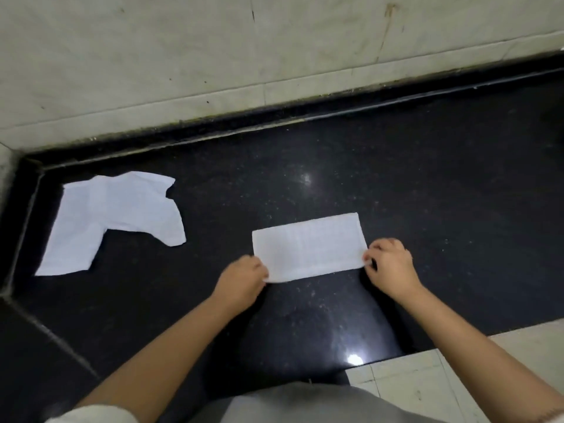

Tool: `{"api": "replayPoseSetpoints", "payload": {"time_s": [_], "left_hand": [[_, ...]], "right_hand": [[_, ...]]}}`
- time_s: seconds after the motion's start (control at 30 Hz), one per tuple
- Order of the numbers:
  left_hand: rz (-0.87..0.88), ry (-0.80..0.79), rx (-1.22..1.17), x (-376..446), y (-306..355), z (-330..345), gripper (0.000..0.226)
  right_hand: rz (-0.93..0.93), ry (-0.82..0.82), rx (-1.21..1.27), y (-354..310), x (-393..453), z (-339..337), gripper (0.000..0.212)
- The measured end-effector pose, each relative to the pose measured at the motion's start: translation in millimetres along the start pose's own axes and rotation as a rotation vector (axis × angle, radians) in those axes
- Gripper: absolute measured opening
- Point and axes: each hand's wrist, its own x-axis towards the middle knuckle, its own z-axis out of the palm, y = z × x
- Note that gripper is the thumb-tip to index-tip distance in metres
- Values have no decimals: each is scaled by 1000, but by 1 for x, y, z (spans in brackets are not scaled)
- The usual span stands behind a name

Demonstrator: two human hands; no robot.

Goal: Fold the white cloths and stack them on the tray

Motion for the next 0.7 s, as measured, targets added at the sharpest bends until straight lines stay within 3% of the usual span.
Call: {"api": "replayPoseSetpoints", "payload": {"time_s": [0.07, 0.17, 0.27, 0.43, 0.7], "left_hand": [[-73, -94, -105, -9, 9, 9, 8], [-185, 43, -196, -2, 22, 1, 24], [-167, 158, -107, 22, 32, -5, 35], [-467, -96, -44, 43, 35, 13, 63], [-486, -106, 39, 40, 32, 30, 67]], "right_hand": [[48, -50, -97, -1, -15, 4, 17], [109, 94, -112, -9, -23, -2, 24], [361, 42, -74, -16, -12, -5, 38], [482, -46, -150, -27, 2, 5, 38], [520, -2, -22, -35, 8, 9, 24]]}}
